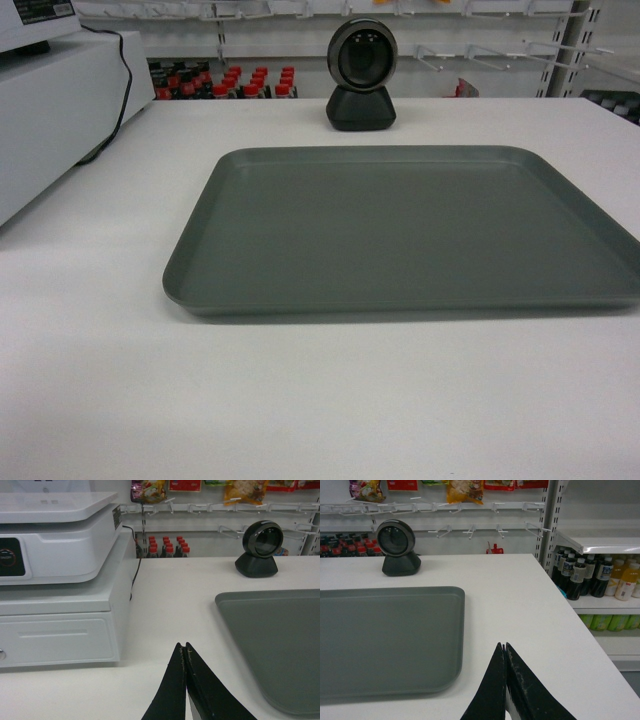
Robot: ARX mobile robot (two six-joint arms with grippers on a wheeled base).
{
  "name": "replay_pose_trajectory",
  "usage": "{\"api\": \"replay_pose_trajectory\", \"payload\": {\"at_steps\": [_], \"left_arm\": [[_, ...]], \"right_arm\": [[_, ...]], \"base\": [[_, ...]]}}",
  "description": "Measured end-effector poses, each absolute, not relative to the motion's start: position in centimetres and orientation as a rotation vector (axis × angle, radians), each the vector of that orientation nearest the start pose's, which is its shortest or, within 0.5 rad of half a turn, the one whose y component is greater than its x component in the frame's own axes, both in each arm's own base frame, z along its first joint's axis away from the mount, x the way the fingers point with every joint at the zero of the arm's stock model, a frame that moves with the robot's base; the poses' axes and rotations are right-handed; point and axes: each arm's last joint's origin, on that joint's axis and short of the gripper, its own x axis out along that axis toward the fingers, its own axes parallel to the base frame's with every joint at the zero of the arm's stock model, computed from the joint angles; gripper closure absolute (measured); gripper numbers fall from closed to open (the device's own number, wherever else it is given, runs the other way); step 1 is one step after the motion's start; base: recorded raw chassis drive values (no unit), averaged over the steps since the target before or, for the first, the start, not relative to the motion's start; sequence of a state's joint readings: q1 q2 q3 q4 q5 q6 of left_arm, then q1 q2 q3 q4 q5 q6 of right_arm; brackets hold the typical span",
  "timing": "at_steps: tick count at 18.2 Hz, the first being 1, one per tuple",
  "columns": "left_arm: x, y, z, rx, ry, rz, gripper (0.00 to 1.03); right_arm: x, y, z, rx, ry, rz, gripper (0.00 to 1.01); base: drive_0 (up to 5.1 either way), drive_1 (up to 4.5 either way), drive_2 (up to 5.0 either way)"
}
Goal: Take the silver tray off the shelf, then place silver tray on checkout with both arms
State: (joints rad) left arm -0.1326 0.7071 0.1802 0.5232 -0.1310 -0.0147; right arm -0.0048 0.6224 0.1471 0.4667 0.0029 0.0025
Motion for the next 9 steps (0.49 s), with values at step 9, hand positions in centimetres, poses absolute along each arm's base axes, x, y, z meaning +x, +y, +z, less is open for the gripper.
{"api": "replay_pose_trajectory", "payload": {"at_steps": [9], "left_arm": [[13.0, 0.0, 18.0, -0.014, 0.006, -0.003, 1.01]], "right_arm": [[12.5, -0.1, 17.9, 0.002, 0.001, -0.007, 0.99]], "base": [[0.0, 0.0, 0.0]]}}
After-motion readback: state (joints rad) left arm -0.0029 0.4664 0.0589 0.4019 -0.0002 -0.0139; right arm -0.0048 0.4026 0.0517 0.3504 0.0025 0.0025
